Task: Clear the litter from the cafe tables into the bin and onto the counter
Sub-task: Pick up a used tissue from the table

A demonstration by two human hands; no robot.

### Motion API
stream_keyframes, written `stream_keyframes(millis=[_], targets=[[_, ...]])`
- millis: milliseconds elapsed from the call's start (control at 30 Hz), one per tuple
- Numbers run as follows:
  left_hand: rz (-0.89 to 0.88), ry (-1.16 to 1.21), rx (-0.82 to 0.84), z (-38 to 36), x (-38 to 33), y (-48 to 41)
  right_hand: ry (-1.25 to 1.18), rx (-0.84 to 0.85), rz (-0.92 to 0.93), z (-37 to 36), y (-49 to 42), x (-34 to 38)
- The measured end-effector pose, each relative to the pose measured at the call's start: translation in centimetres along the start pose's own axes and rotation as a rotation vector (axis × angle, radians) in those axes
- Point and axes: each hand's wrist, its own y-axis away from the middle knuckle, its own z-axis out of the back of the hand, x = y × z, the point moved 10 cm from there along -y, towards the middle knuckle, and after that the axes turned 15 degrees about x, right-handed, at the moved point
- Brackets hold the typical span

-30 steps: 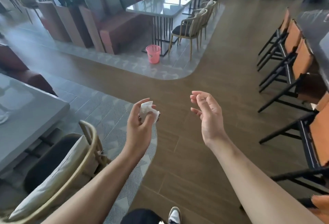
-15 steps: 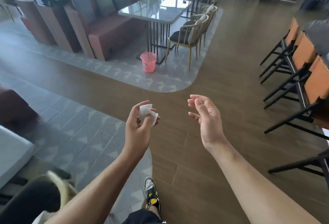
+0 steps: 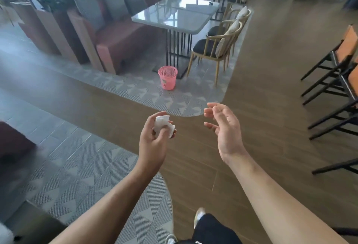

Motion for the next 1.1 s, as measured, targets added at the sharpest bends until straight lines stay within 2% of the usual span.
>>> stream_keyframes(millis=[367, 567, 833, 1100], targets=[[0.004, -0.084, -0.009, -1.2, 3.6, -24.0, -0.082, 0.023, -0.054, 4.4, -24.3, -6.4], [0.016, -0.092, -0.078, -2.4, 3.4, -39.0, -0.021, 0.085, -0.07, 7.5, -40.2, -5.5], [0.059, -0.07, -0.104, -4.3, 5.9, -53.3, 0.015, 0.11, -0.074, 11.2, -54.6, -6.3], [0.047, -0.04, -0.04, -4.7, 9.7, -69.8, 0.03, 0.104, -0.085, 13.3, -70.1, -10.3]])
